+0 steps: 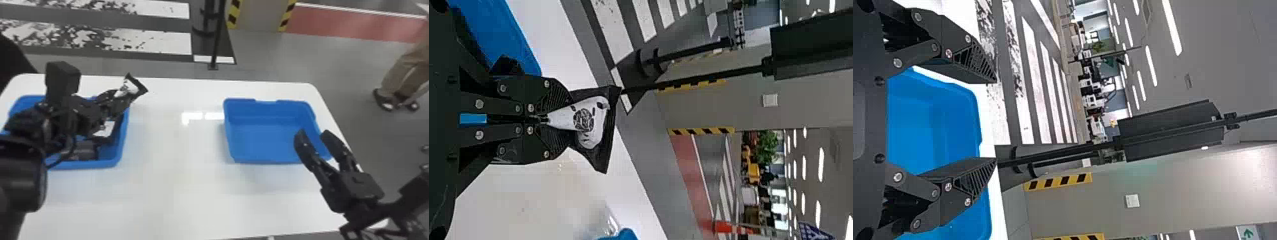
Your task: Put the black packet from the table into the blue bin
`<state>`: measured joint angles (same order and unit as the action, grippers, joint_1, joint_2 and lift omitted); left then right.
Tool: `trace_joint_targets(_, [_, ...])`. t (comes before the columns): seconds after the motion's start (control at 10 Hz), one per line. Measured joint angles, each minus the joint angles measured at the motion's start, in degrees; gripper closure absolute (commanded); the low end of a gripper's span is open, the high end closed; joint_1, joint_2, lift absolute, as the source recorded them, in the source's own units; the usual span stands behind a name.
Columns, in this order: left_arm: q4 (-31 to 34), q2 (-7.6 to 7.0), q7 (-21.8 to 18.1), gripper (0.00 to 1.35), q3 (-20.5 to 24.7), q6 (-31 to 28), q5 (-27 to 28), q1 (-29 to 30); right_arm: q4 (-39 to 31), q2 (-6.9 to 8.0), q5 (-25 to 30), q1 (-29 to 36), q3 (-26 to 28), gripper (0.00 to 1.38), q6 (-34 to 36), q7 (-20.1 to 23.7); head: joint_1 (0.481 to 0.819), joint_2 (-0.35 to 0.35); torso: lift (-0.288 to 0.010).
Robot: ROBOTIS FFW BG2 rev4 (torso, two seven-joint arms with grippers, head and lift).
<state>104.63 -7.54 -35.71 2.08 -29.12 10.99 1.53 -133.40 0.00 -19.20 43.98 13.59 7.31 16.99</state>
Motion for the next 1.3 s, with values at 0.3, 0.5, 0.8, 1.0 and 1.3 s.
trace_joint_targets(0.3, [4.6, 0.34, -0.4, 0.75, 7.3, -1.0, 2.1, 6.3, -0.1, 0.00, -0.2, -0.1, 0.0, 0.51, 0.0, 0.0, 0.695, -0.012, -0.110])
trace_joint_targets(0.5, [5.2, 1.18, -0.3, 0.05, 11.0, -0.5, 2.3, 9.0, -0.1, 0.00, 0.0, 0.0, 0.0, 0.51, 0.0, 0.0, 0.695, 0.037, -0.110])
trace_joint_targets(0.8, [9.1, 3.57, 0.1, 0.19, 17.0, 5.2, 2.1, 13.0, -0.3, 0.00, 0.0, 0.0, -0.1, 0.51, 0.0, 0.0, 0.695, 0.089, -0.110])
trace_joint_targets(1.0, [12.3, 4.62, 0.7, 0.19, 19.6, 9.4, -3.2, 17.6, -0.3, 0.00, -0.2, 0.0, -0.1, 0.51, 0.0, 0.0, 0.695, 0.100, -0.110])
trace_joint_targets(1.3, [19.0, 5.69, 5.3, 0.19, 20.3, 16.3, -16.7, 28.9, -0.2, 0.00, -0.4, 0.2, -0.1, 0.51, 0.0, 0.0, 0.695, 0.082, -0.110])
